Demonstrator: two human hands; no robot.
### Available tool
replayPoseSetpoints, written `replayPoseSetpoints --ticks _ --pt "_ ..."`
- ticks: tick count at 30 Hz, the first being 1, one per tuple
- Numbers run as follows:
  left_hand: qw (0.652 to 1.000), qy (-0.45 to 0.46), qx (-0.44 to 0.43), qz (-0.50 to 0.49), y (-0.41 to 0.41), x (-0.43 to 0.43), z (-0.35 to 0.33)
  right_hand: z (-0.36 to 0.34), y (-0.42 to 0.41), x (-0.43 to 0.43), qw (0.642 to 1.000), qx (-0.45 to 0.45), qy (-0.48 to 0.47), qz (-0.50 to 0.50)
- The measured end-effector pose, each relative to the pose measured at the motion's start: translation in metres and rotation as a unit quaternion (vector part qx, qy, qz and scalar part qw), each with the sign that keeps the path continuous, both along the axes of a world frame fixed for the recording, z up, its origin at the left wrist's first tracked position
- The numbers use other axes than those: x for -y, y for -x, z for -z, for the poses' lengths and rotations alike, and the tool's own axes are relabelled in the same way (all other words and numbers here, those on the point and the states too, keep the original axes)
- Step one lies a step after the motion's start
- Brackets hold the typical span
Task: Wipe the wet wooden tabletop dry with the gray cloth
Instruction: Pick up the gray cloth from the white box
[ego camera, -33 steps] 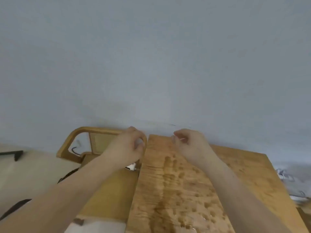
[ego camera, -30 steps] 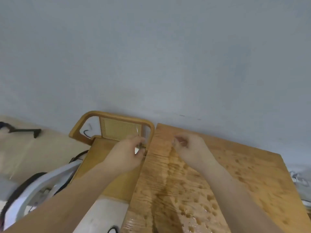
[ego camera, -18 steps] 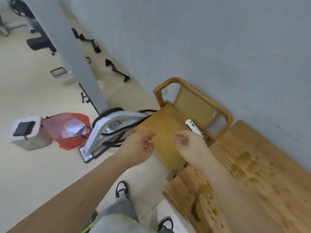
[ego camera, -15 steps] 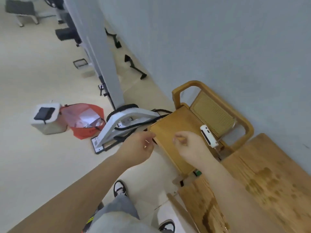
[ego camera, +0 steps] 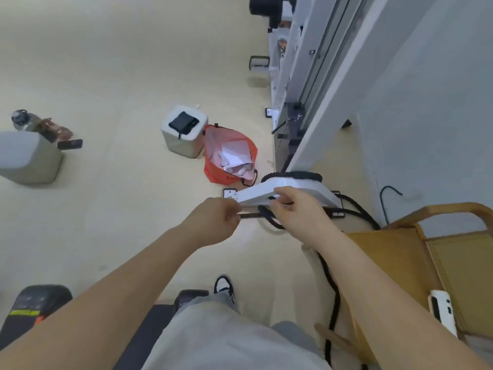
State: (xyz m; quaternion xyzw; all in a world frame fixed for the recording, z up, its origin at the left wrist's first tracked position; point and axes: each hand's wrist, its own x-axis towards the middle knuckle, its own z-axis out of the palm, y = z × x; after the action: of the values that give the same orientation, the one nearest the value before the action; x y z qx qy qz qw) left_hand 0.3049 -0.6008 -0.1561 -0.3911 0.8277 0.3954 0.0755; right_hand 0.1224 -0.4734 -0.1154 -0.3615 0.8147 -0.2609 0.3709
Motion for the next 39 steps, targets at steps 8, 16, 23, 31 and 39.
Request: replayPoseSetpoints --ticks 8,16,23,31,39 --pt "0.996 -0.040 0.015 -0.081 -0.002 0.105 0.017 0.024 0.017 0.149 0.994 -0.017 -0.027 -0.103" --pt "0.987 -0.059 0.030 -0.146 0.053 0.225 0.051 0.060 0.078 0.297 0.986 0.015 -0.040 -0.159" --pt "0.984 -0.073 0.023 -0.160 0.081 0.340 0.068 0.074 0.111 0.420 0.980 0.017 -0.065 -0.186" --pt "0.989 -0.045 0.033 -0.136 0.091 0.555 0.143 0.134 0.100 0.623 0.975 -0.012 -0.065 -0.212" --pt "0.987 -0.050 0.089 -0.121 0.088 0.744 0.310 0.277 0.077 0.824 0.958 -0.052 -0.142 -0.242"
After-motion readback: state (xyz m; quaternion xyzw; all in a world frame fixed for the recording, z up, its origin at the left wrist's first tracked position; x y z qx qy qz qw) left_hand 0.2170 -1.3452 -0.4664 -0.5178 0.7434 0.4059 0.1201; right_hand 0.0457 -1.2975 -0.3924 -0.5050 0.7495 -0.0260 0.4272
